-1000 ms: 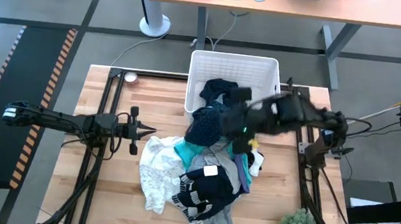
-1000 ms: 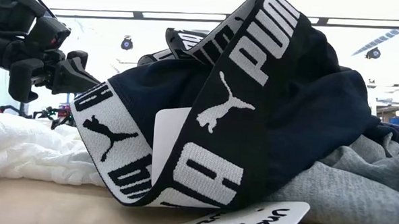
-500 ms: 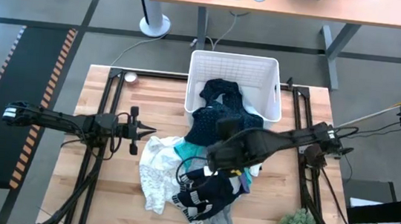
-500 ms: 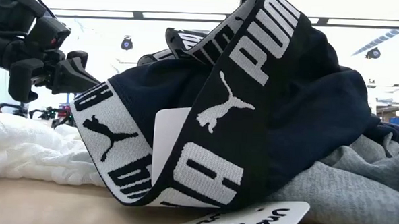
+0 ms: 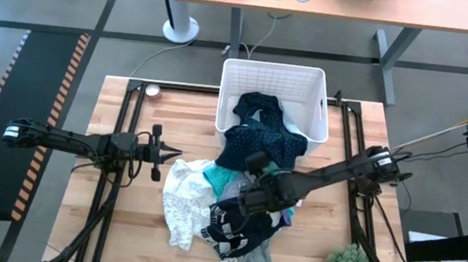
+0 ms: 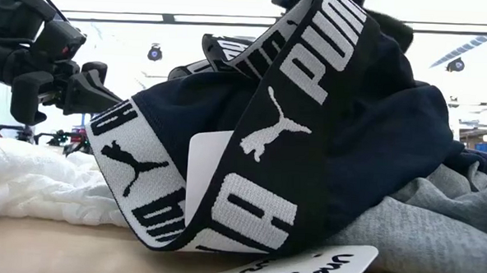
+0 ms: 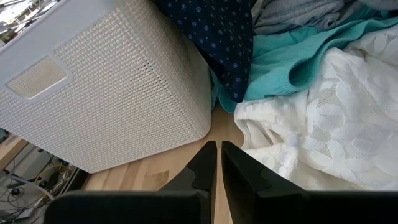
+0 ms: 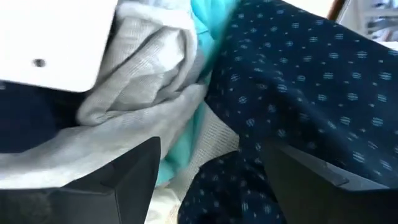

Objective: Sort clothes
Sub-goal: Put the blue polo shirt into the white laundry bin

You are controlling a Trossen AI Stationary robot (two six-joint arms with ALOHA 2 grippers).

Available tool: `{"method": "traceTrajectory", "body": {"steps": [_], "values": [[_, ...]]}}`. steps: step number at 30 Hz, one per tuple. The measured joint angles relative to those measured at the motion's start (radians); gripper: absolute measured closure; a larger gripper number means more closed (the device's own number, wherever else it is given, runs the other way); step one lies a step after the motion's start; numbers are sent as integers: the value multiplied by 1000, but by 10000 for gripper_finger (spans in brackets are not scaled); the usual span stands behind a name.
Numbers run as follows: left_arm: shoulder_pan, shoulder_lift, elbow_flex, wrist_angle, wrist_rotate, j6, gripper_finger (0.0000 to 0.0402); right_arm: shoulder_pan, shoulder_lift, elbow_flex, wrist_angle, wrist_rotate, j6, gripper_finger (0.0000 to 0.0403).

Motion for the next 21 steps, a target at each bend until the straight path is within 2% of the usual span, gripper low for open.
{"method": "traceTrajectory", "body": {"steps": [5, 8, 16, 21], "values": [[0, 0, 0, 0, 0, 0, 390, -1, 0, -73, 130, 155, -123, 138], [0, 0, 0, 0, 0, 0, 390, -1, 0, -83, 197, 212, -187, 141], [0, 0, 0, 0, 0, 0, 390, -37, 0, -83, 341, 226, -321, 138], [0, 0, 0, 0, 0, 0, 390, -76, 0, -83, 339, 226, -336, 160]]}}
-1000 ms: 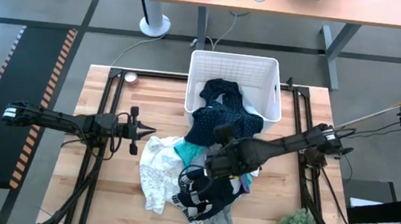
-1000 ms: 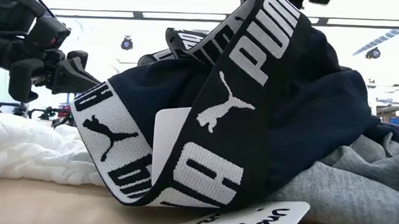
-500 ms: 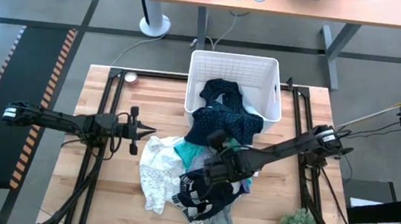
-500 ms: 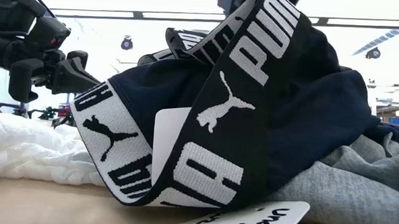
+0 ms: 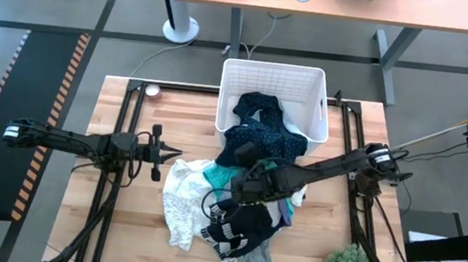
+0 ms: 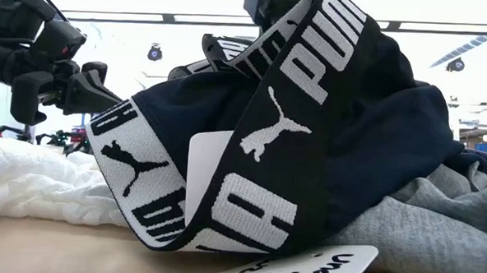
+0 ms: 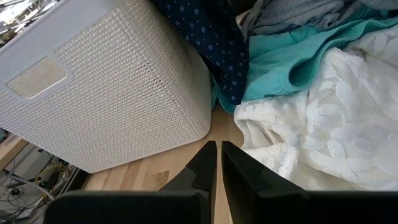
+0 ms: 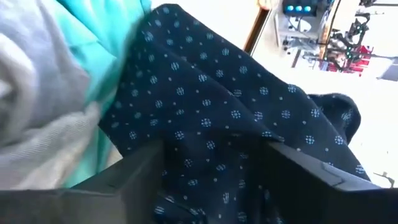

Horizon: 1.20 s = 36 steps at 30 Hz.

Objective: Sort clothes
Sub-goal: Put the blue polo shirt into the white laundry bin

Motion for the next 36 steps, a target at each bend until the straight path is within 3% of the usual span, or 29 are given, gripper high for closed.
{"method": "traceTrajectory", "body": {"steps": [4, 8, 10, 19, 36], "values": [[0, 0, 0, 0, 0, 0, 390, -16, 0, 0, -2, 0, -31, 225], [0, 0, 0, 0, 0, 0, 390, -11, 0, 3, -4, 0, -83, 347], [0, 0, 0, 0, 0, 0, 390, -3, 0, 15, -3, 15, -100, 387], [0, 0, 0, 0, 0, 0, 390, 6, -13, 168, -50, 59, -93, 400], [0, 0, 0, 0, 0, 0, 390, -54, -29, 810, -108, 214, -306, 403]]}}
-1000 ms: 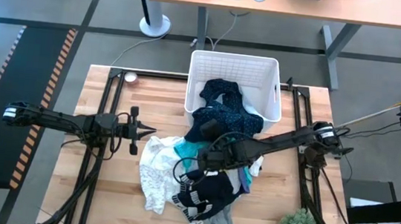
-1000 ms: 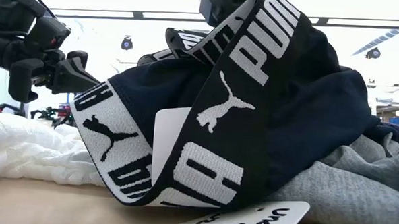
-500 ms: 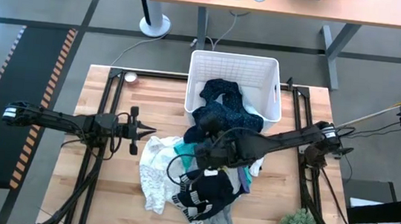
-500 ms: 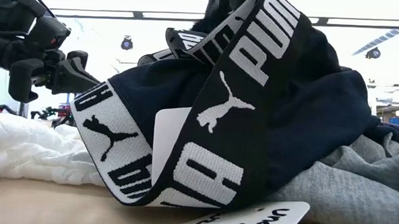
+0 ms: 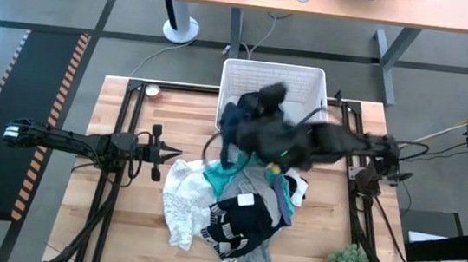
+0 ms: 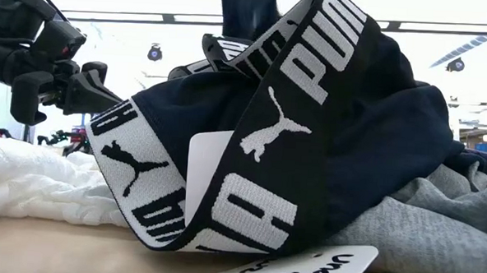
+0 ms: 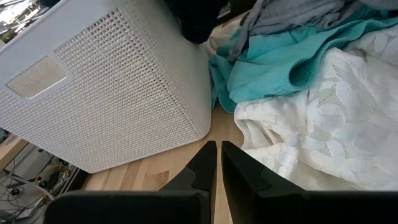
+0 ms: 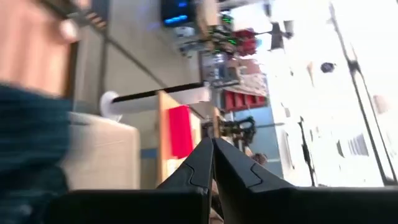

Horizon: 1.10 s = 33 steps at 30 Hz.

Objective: Sort clothes
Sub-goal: Put the blue polo shirt into the white laundry bin

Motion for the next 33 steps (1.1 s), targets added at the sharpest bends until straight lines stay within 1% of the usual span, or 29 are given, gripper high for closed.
{"method": "traceTrajectory", "body": {"steps": [1, 3, 5, 7, 9, 11, 13, 15, 19, 20, 22, 25, 30, 33], "values": [[0, 0, 0, 0, 0, 0, 390, -12, -4, 28, 10, 2, -7, 403], [0, 0, 0, 0, 0, 0, 390, -36, -50, 3, 117, 16, -69, 403], [0, 0, 0, 2, 0, 0, 390, -65, -79, -3, 177, 24, -110, 403], [0, 0, 0, 4, 0, 0, 390, -96, -106, -1, 185, 23, -82, 403], [0, 0, 0, 5, 0, 0, 390, -123, -128, 2, 175, 22, -20, 403], [0, 0, 0, 5, 0, 0, 390, -136, -146, 1, 120, 16, 71, 403], [0, 0, 0, 5, 0, 0, 390, -135, -170, 1, 29, -28, 169, 403], [0, 0, 0, 6, 0, 0, 390, -121, -183, 2, -60, -107, 286, 403], [0, 0, 0, 6, 0, 0, 390, -90, -199, 1, -275, -307, 553, 403], [0, 0, 0, 6, 0, 0, 390, -81, -199, 0, -325, -334, 600, 403], [0, 0, 0, 6, 0, 0, 390, -55, -193, -14, -396, -349, 658, 398], [0, 0, 0, 7, 0, 0, 390, -16, -180, -62, -457, -351, 708, 374], [0, 0, 0, 11, 0, 0, 390, 52, -162, -198, -457, -376, 804, 311], [0, 0, 0, 10, 0, 0, 390, 93, -160, -302, -413, -386, 887, 271]]}}
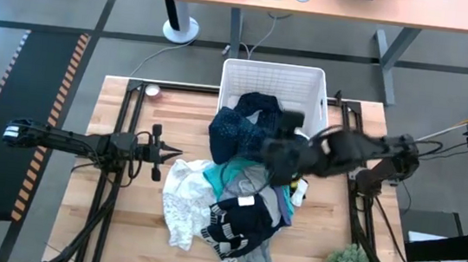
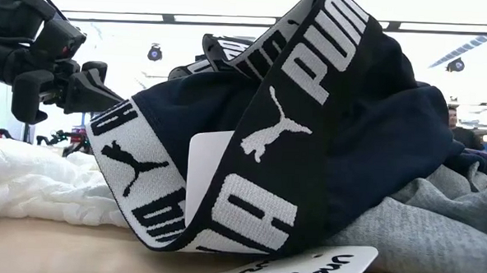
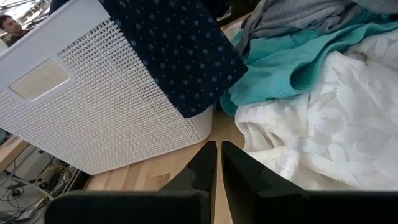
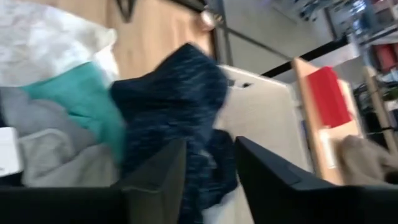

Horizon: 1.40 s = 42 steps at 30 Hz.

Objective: Sort clothes
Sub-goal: Put the blue polo shirt into the white laundry bin

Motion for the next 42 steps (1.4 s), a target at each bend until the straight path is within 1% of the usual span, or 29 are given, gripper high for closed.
{"method": "traceTrajectory", "body": {"steps": [5, 10, 11, 15, 17, 24, 29, 34, 36, 38, 39, 42], "values": [[0, 0, 0, -2, 0, 0, 390, 52, 1, -178, 134, 0, 86, 209], [0, 0, 0, -3, 0, 0, 390, 65, 2, -327, 247, 19, 159, 163], [0, 0, 0, -3, 0, 0, 390, 65, 2, -357, 285, 35, 171, 156], [0, 0, 0, -3, 0, 0, 390, 65, 3, -453, 408, 157, 192, 130], [0, 0, 0, -3, 0, 0, 390, 60, 4, -486, 460, 194, 205, 120], [0, 0, 0, -3, 0, 0, 390, 23, 9, -571, 586, 227, 254, 95], [0, 0, 0, -3, 0, 0, 390, -22, 25, -607, 615, 248, 281, 94], [0, 0, 0, -3, 0, 0, 390, -56, 73, -621, 609, 256, 292, 94], [0, 0, 0, -3, 0, 0, 390, -65, 89, -621, 610, 279, 303, 104], [0, 0, 0, -3, 0, 0, 390, -68, 107, -621, 608, 330, 303, 130], [0, 0, 0, -3, 0, 0, 390, -69, 112, -621, 607, 353, 302, 150], [0, 0, 0, -3, 0, 0, 390, -69, 116, -621, 608, 401, 281, 236]]}}
